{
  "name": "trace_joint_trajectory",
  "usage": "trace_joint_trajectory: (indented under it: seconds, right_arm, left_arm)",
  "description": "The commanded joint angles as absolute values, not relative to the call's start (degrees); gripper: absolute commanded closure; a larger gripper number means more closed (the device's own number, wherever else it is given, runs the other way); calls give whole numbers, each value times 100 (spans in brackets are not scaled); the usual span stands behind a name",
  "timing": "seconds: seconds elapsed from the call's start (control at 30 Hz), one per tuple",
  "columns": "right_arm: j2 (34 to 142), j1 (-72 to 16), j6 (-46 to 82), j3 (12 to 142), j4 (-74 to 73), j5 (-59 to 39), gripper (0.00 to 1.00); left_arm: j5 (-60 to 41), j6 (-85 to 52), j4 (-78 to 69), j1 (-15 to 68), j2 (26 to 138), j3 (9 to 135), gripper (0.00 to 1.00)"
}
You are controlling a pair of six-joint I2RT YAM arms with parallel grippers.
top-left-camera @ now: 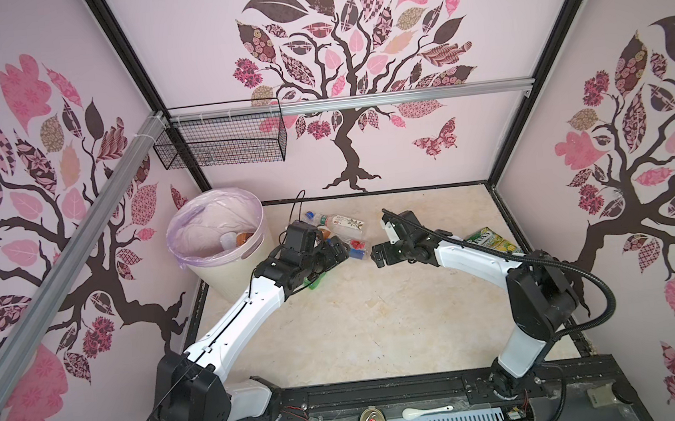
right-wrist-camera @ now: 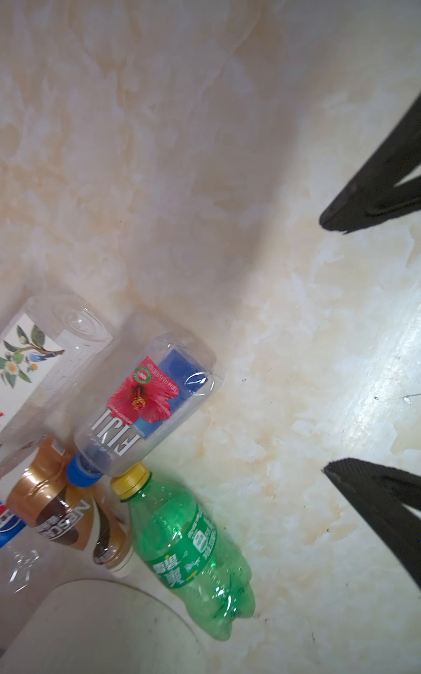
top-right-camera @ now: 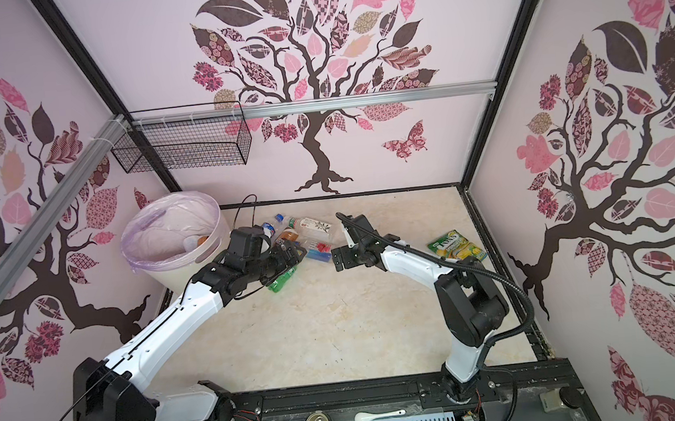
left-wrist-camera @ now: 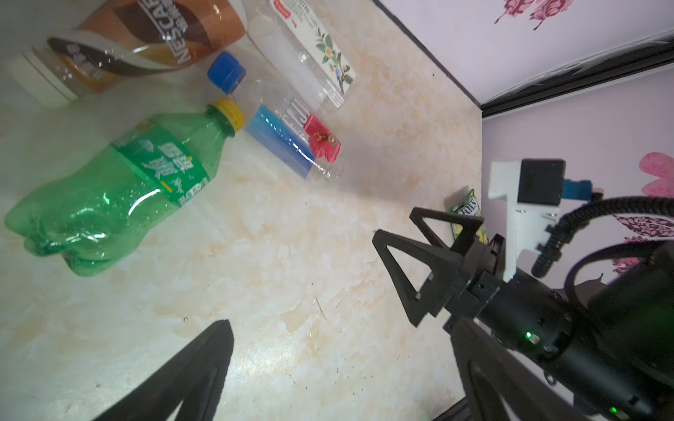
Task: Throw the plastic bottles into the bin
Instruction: 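Move the right gripper toward the clear FIJI bottle while left arm returns, then lower the right gripper and close it on the FIJI bottle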
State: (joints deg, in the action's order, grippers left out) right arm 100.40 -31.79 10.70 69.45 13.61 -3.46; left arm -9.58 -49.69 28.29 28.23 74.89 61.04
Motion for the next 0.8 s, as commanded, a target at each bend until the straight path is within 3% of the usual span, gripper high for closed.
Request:
trace_joint_trajectory:
  seconds: [0.0, 0.27, 0.53, 0.77]
  right_arm:
    - [10487, -3179, 444, 7342, 1048, -433, 0]
    - [11417, -3189, 142, 8031, 1019, -559, 1]
    - [12302, -3261, 54, 9014, 1270, -581, 0]
    - [12642, -3339, 42, 9136, 1163, -658, 1]
  left_arm:
    - [-1079, -5193, 2627, 2799, 7302, 5781, 2]
    - [-1408, -5852, 2401, 2491, 7068, 4876, 2]
    - [-1540, -5787, 2664, 2452, 7308, 4982, 2]
    - [-1338, -5592, 2965, 2455, 7374, 5014, 2]
